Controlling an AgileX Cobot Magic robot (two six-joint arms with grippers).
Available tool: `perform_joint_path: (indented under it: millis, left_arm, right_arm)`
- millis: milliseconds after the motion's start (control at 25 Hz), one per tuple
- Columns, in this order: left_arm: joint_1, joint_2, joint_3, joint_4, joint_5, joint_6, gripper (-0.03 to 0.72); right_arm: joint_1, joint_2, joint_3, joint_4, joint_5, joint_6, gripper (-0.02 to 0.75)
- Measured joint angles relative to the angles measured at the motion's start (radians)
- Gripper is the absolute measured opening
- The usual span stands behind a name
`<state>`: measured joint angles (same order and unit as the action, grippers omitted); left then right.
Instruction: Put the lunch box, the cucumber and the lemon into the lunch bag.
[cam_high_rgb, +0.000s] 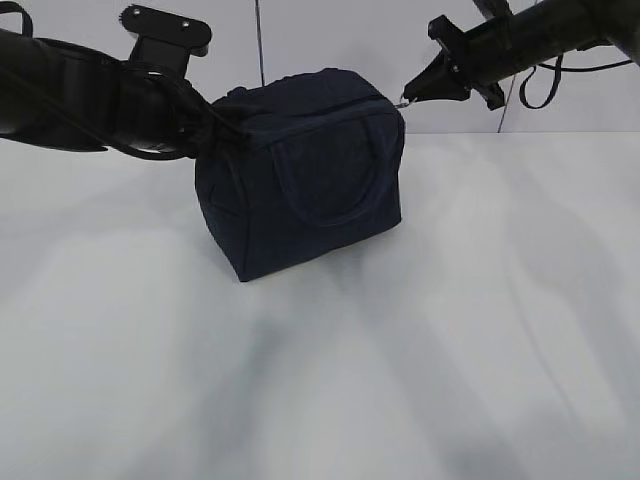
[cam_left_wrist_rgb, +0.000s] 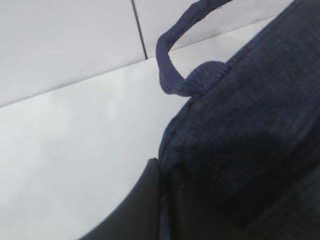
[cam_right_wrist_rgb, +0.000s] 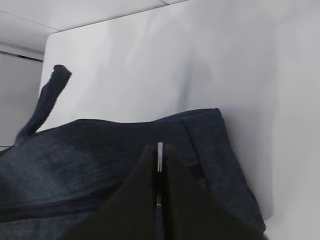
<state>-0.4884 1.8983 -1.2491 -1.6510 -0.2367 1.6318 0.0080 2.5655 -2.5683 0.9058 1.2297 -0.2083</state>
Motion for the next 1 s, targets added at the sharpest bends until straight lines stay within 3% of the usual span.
perform_joint_path:
  millis: [160,800,1000]
  left_arm:
    - [0.004,0.000,0.000,0.002,-0.002,0.000,-0.010]
    - [0.004,0.000,0.000,0.006,0.008,0.000,-0.010]
    - [0.004,0.000,0.000,0.006,0.008,0.000,-0.010]
  right_arm:
    - [0.000,0.000,0.000,0.024,0.000,-0.005,0.000]
    - [0.000,0.015,0.000,-0.006,-0.055,0.308,0.000]
    - [0.000,0.078,0.000,0.092,-0.056,0.345,0.000]
